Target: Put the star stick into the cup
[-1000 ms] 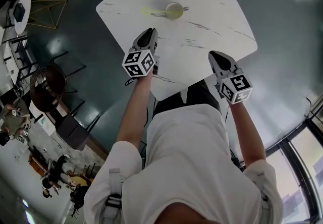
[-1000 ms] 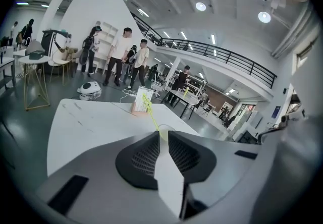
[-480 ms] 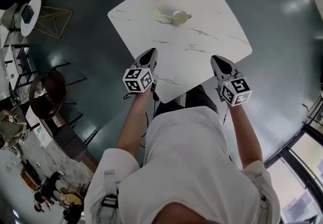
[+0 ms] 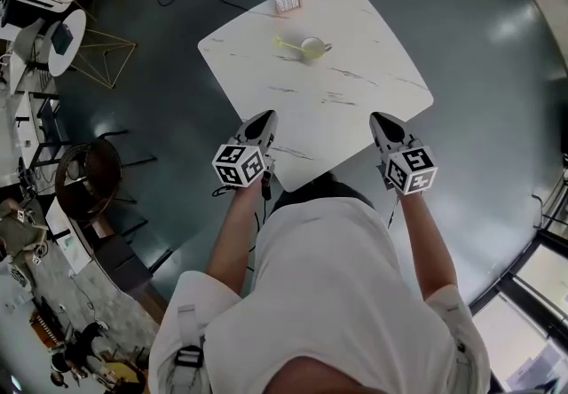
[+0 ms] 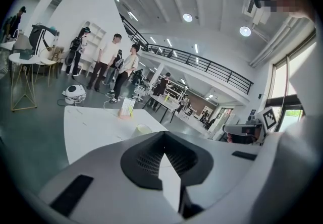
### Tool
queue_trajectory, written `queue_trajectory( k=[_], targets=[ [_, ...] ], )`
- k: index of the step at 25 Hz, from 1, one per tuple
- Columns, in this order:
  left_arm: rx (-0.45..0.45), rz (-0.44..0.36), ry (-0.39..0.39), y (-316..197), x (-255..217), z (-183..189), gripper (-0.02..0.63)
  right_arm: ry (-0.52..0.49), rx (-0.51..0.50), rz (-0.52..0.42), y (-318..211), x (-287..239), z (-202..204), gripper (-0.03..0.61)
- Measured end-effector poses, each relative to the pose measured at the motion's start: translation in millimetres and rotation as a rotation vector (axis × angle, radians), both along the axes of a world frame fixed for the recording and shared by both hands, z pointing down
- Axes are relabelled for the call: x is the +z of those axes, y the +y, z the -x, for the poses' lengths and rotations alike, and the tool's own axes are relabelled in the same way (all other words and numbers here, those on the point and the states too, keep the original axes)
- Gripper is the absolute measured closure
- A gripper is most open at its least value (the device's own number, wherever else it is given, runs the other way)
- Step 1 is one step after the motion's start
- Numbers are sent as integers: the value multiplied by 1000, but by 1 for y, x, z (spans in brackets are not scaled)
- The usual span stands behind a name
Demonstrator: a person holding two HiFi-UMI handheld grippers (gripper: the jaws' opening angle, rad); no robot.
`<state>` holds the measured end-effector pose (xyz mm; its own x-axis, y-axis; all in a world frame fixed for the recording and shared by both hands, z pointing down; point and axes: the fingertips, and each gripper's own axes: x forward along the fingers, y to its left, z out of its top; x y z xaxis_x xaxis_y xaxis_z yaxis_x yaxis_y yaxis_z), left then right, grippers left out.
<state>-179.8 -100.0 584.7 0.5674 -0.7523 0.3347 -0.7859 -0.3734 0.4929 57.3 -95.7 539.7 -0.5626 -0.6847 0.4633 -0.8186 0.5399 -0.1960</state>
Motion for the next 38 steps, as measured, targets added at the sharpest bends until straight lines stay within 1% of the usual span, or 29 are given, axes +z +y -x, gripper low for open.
queue_trajectory(
  k=[6,12,17,21,25,29,35,38],
  targets=[
    [-24,-25,-4,21,-23,-13,600,-17,-42,-20,15,-9,-12,552],
    [-57,-33,5,64,-43,-27,600,-43,-101,4,45,-10,-27,552],
    [-95,-45,11,102,-54,-36,600,-51,-126,-13,69,-16,-46,552],
    [-124,-68,13,119,-64,-38,600,-76,-146,-35,84,-20,-54,552],
    [-148,-84,9,133,-77,-35,600,-72,-161,-46,98,-23,-57,552],
    [-131,-91,-1,143,-83,-29,600,-78,-149,-79,101,-33,-57,552],
    [-67,-85,-21,152,-88,-18,600,-75,-122,-92,104,-39,-52,552],
    [-41,-85,-27,151,-94,-11,600,-82,-113,-113,104,-48,-45,552]
  ],
)
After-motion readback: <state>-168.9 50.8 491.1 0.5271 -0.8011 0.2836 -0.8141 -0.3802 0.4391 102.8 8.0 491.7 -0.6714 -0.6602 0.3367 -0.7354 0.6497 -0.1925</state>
